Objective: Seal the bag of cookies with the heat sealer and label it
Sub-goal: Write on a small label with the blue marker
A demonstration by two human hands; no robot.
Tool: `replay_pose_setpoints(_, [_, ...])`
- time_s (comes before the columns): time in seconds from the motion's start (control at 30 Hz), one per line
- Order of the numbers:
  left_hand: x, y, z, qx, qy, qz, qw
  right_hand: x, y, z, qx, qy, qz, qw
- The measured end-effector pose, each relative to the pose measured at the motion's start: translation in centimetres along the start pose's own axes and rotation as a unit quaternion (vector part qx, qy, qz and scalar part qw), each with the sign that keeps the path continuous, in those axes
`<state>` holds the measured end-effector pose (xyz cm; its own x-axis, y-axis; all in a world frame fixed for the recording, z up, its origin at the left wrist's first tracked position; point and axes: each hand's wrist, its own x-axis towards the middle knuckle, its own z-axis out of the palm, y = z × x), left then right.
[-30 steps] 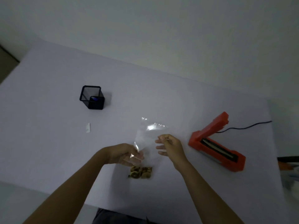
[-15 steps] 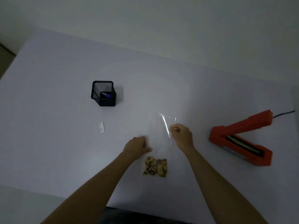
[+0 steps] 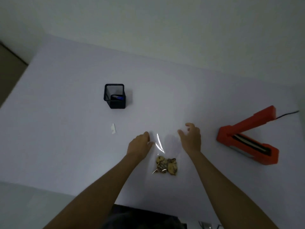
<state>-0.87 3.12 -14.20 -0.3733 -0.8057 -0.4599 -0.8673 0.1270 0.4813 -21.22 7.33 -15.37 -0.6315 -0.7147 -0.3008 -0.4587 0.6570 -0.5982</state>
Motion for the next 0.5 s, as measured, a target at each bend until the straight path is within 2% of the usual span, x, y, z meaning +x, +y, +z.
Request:
replay_pose_setpoints(0.13, [-1.3,-2.9,-4.1,-0.003,0.181,0.06,0.982,-0.1,-4.9,1.1,0.03,-0.065,-0.084,0.994])
replay_pose_setpoints(0.23, [-1.0,-6.1,-8.1,0.047,0.242,0.059,0.967,-0.9,-10.5,2.8,0.043,-0.109,-0.133,0.984])
replay_pose_setpoints(0.3, [-0.4,-8.1,-11.0,0.083,0.244,0.059,0.964,-1.5,-14.1,4.5,0.047,-0.131,-0.172,0.975])
replay_pose_setpoints(0.37, [0.6,-9.8,-13.1,0.12,0.21,0.06,0.968,-1.8,-17.2,6.4,0.038,-0.141,-0.19,0.971])
replay_pose_setpoints(0.5, [2.8,-12.5,-14.9,0.186,0.124,0.079,0.971,-2.2,-21.1,10.0,0.063,-0.115,-0.16,0.978])
